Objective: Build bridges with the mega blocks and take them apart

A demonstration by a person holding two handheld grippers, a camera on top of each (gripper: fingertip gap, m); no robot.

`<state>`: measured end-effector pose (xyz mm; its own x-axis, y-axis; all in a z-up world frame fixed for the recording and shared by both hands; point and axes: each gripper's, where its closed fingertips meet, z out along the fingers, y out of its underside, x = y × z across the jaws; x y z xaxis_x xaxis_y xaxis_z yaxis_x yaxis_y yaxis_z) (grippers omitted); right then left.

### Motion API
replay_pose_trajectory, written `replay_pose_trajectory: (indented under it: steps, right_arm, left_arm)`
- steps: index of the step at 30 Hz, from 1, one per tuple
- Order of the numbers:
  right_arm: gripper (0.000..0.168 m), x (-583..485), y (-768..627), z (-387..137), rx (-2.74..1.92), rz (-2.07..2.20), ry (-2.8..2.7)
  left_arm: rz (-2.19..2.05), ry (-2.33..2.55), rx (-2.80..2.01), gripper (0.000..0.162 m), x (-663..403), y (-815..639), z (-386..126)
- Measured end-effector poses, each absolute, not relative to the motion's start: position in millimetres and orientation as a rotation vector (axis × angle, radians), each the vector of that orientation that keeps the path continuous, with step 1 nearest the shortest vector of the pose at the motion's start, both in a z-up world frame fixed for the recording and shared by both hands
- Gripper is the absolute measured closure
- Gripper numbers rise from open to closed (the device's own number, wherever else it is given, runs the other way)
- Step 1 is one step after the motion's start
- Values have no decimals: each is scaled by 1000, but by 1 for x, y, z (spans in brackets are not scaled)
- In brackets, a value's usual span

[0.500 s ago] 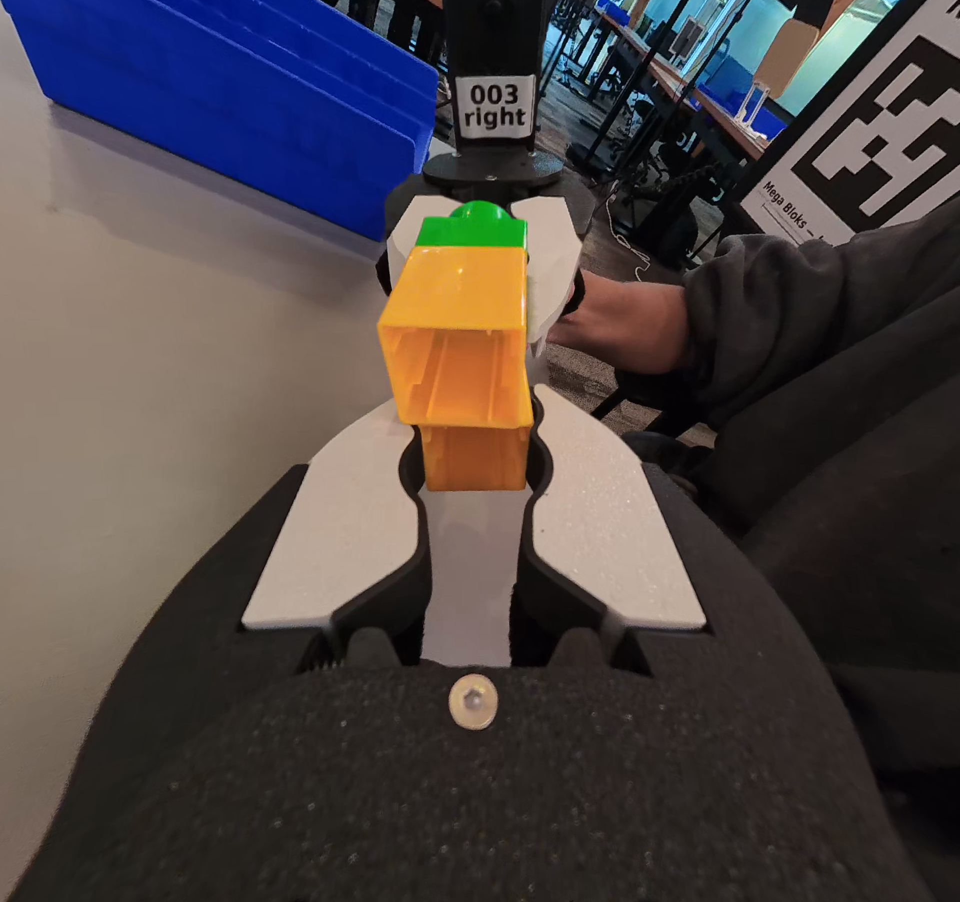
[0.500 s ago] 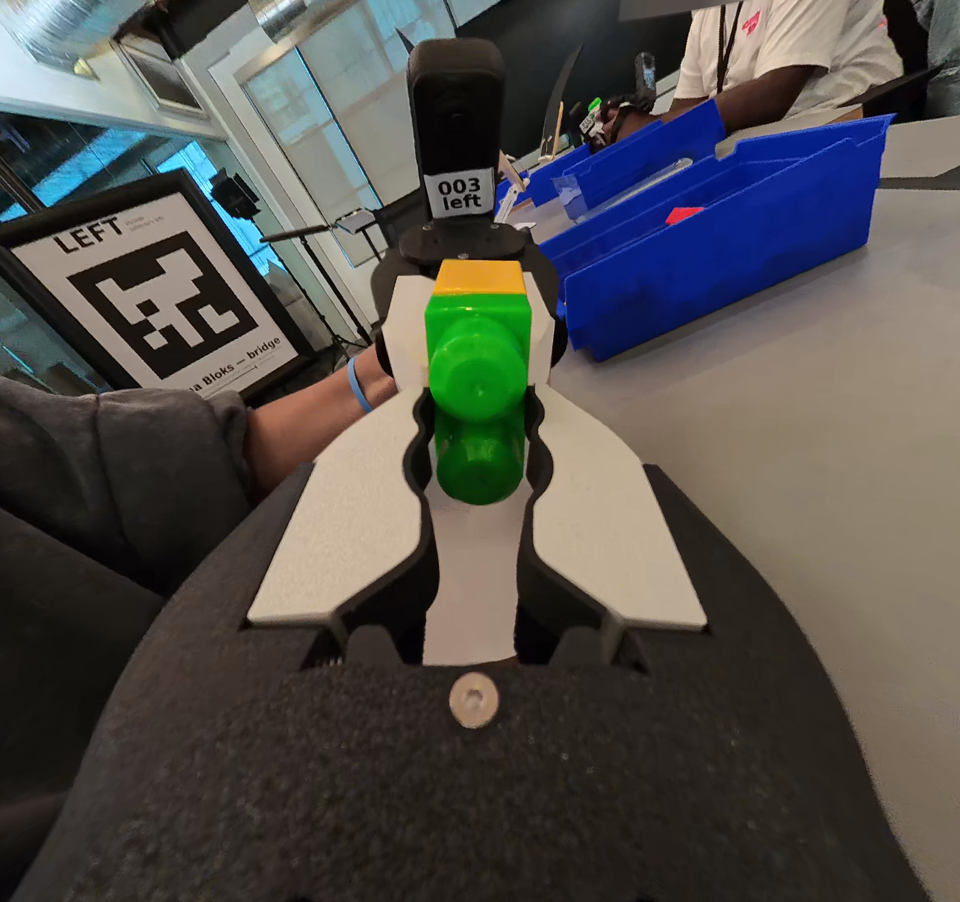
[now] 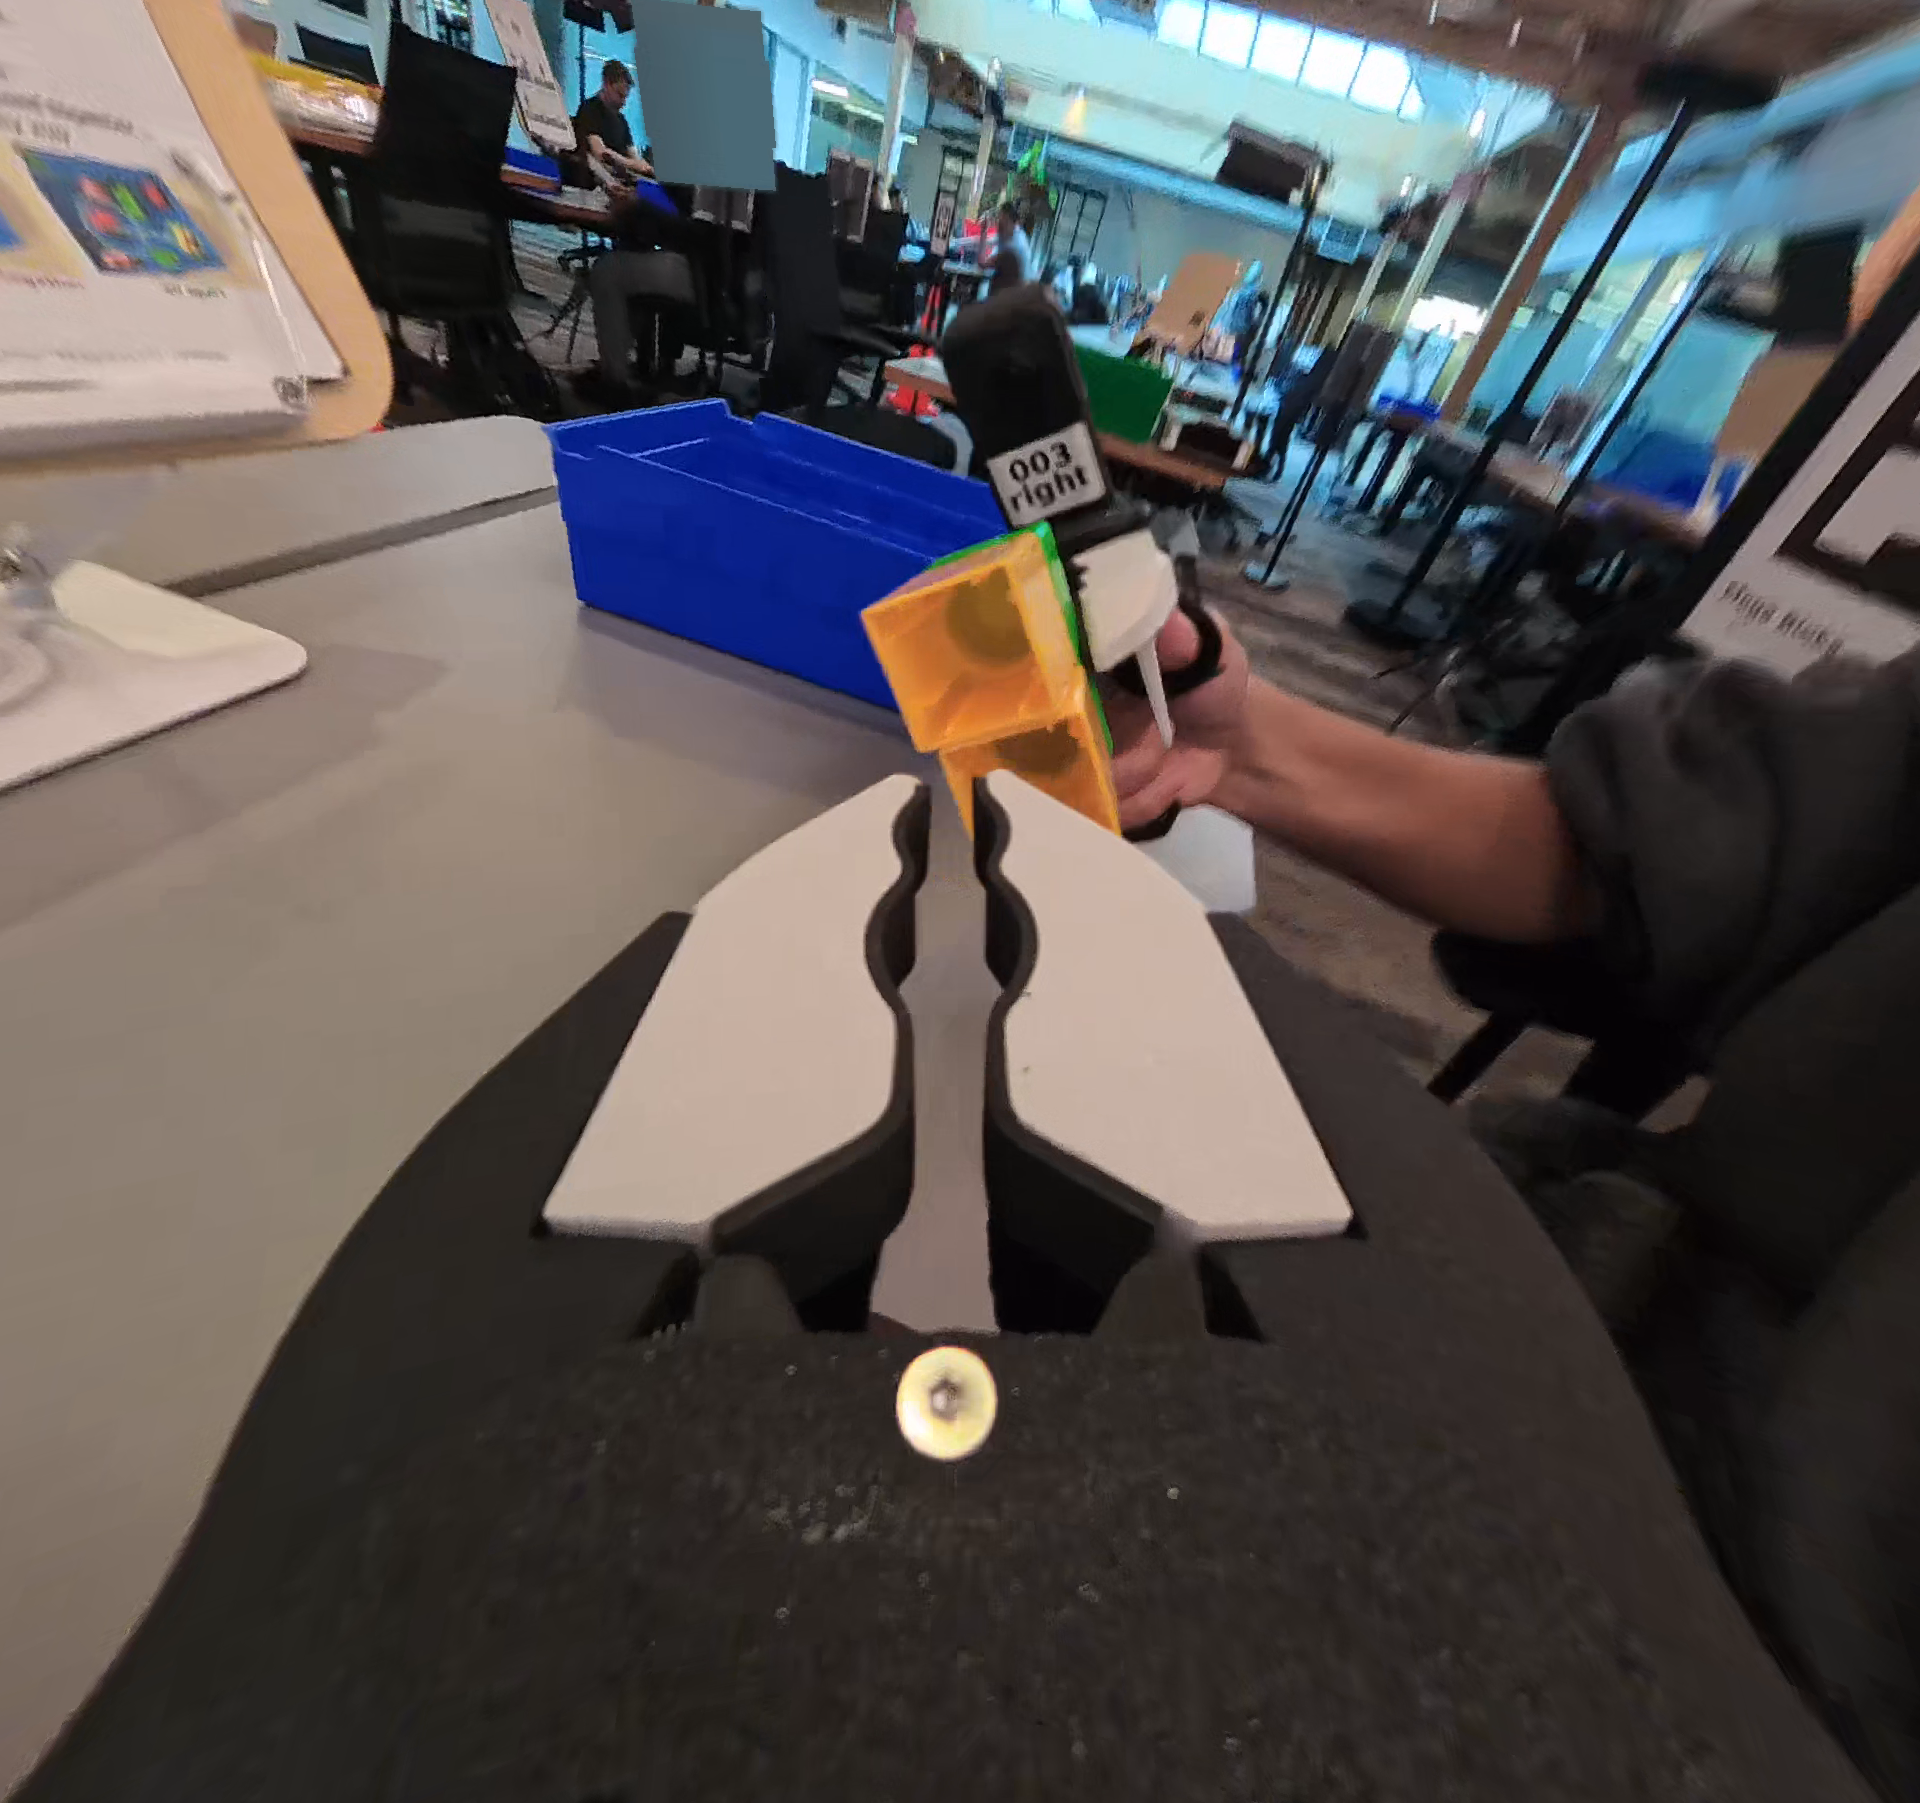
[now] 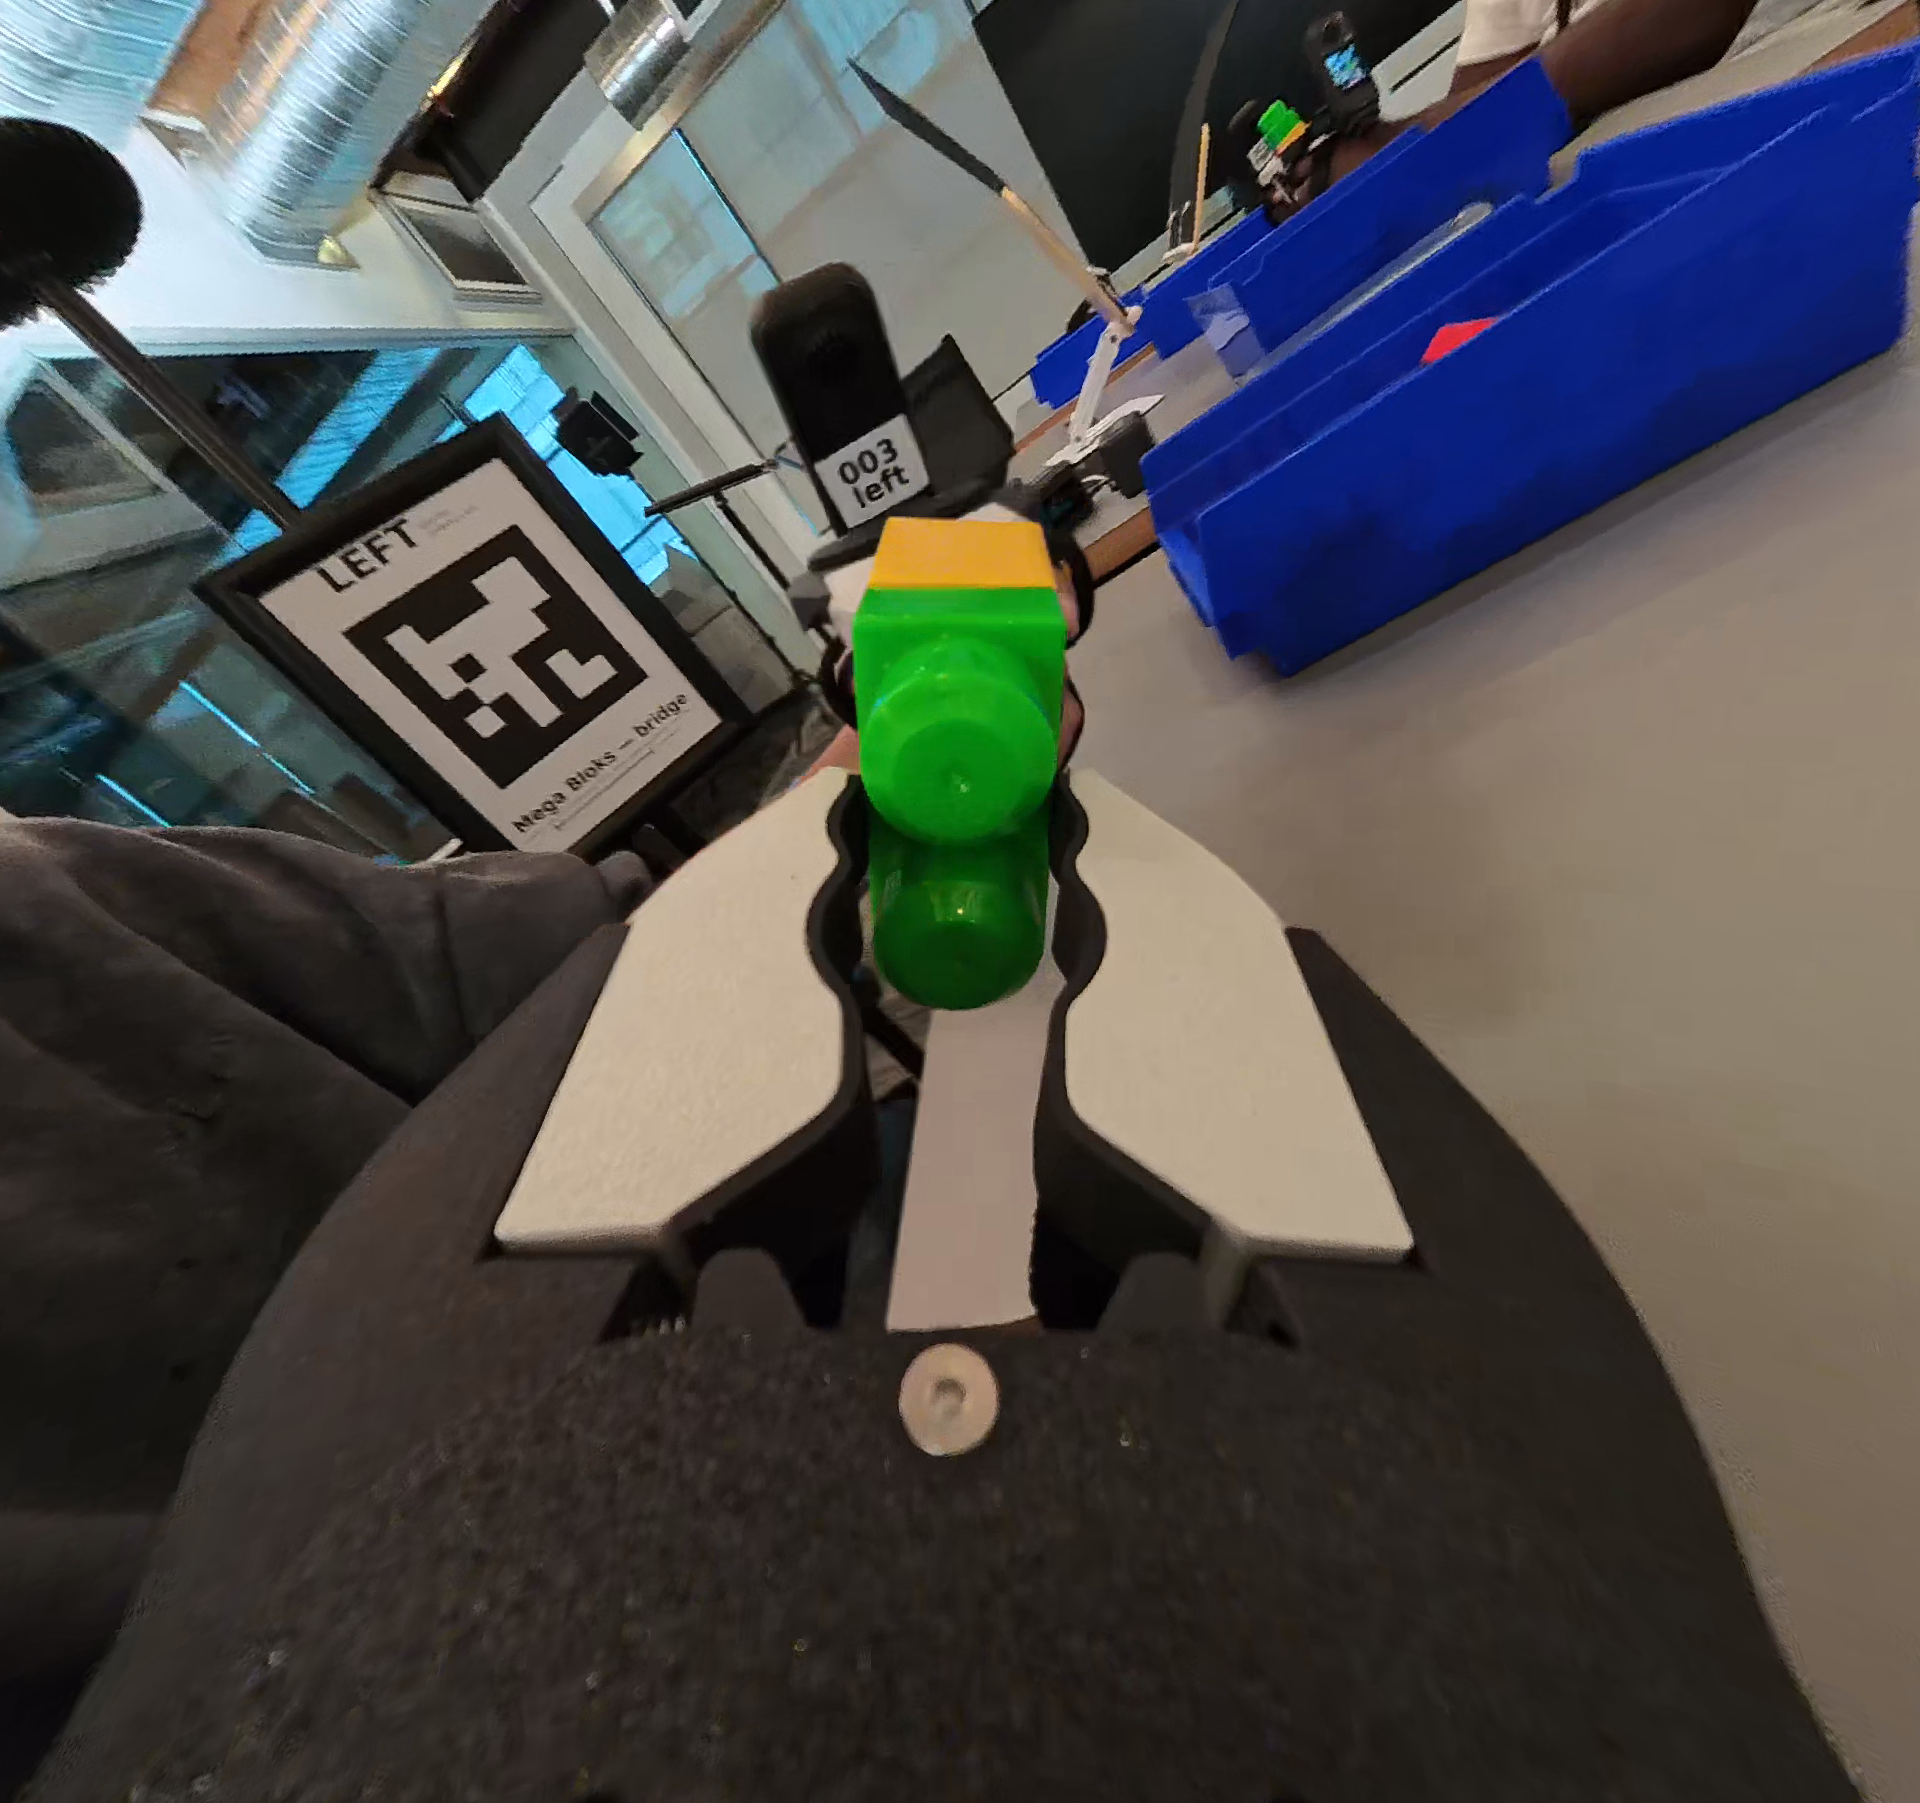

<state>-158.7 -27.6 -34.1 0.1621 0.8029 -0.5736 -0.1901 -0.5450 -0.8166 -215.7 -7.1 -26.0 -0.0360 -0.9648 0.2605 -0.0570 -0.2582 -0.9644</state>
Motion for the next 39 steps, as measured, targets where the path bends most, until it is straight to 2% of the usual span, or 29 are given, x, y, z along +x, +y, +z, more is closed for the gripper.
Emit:
replay_pose_trajectory:
  steps: [5,6,8,9,10,28,30,33,39]
  right_arm:
    - [135,-164,-32,-33,-1660,1611,-568]
    - [135,-166,-33,-35,-1672,1604,-588]
    - [135,-170,-35,-37,-1682,1588,-612]
    - [135,-171,-36,-36,-1677,1593,-617]
    - [135,-171,-35,-37,-1683,1582,-609]
    - [135,-168,-31,-43,-1702,1534,-617]
    - [135,-166,-31,-39,-1681,1544,-604]
    - [135,-162,-29,-37,-1664,1524,-593]
    - [134,-171,-30,-38,-1659,1486,-613]
  left_arm:
    - [-1109,1335,-1398,130,-212,-23,-30]
    - [-1087,1340,-1395,130,-210,-24,-28]
    - [-1122,1342,-1375,141,-208,-28,-22]
    - [-1129,1341,-1367,148,-207,-28,-20]
    - [-1144,1353,-1356,162,-207,-30,-20]
    - [-1201,1370,-1377,162,-205,-34,-33]
    - [-1273,1286,-1395,137,-209,-29,-29]
    - [-1442,1216,-1474,114,-212,-29,-37]
    - [-1506,1247,-1541,117,-197,-41,-60]
